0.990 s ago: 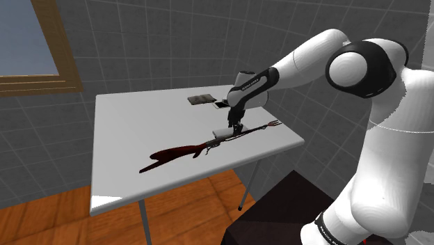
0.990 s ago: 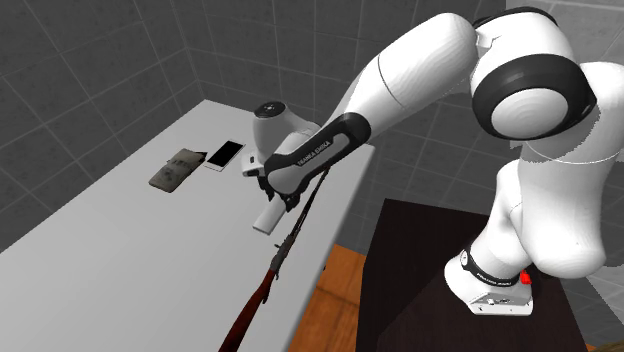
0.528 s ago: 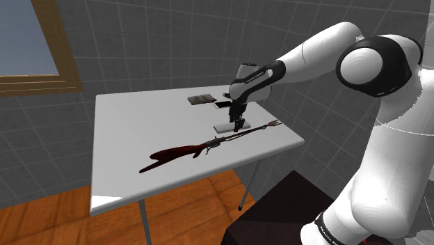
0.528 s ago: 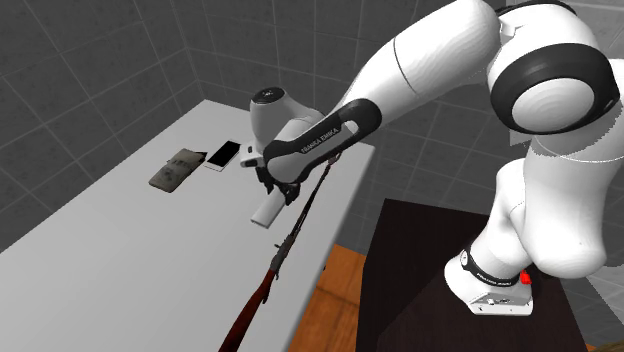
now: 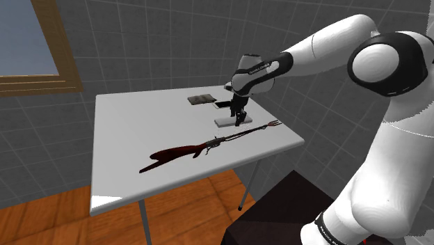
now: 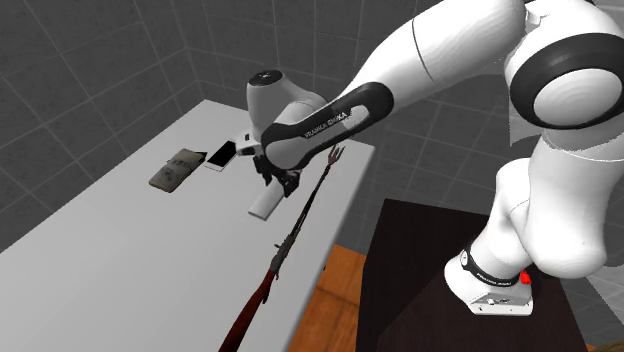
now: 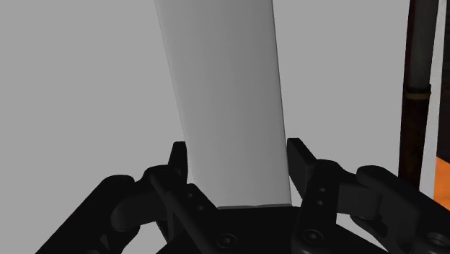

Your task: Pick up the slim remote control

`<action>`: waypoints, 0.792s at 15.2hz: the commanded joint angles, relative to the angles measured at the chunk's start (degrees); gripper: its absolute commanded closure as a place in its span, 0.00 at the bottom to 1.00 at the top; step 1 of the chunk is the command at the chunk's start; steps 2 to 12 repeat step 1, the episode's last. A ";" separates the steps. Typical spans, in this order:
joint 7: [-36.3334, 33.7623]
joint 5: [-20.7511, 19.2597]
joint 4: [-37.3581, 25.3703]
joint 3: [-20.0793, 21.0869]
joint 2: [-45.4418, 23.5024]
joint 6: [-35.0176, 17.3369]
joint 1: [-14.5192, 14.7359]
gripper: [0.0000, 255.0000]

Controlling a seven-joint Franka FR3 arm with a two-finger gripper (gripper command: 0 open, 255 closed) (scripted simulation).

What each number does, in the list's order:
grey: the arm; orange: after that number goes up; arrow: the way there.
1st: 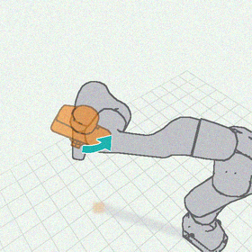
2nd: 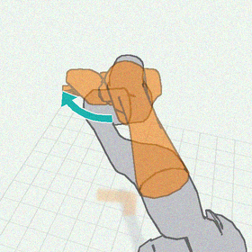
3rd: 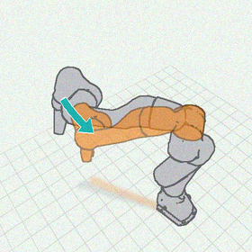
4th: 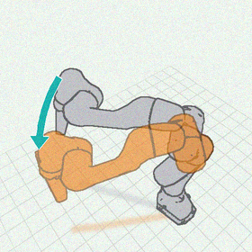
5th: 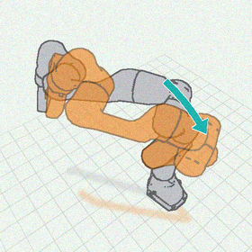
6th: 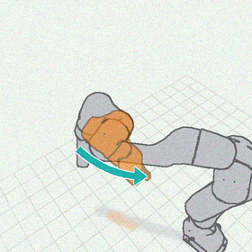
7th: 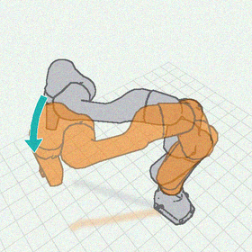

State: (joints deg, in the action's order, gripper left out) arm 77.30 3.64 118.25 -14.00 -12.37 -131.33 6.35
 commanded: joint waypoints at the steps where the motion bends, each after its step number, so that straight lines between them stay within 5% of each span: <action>1: -0.02 -0.12 -0.15 -0.05 0.34 0.49 0.00 1.00; 12: -0.02 -0.12 -0.15 -0.05 0.34 0.49 0.00 1.00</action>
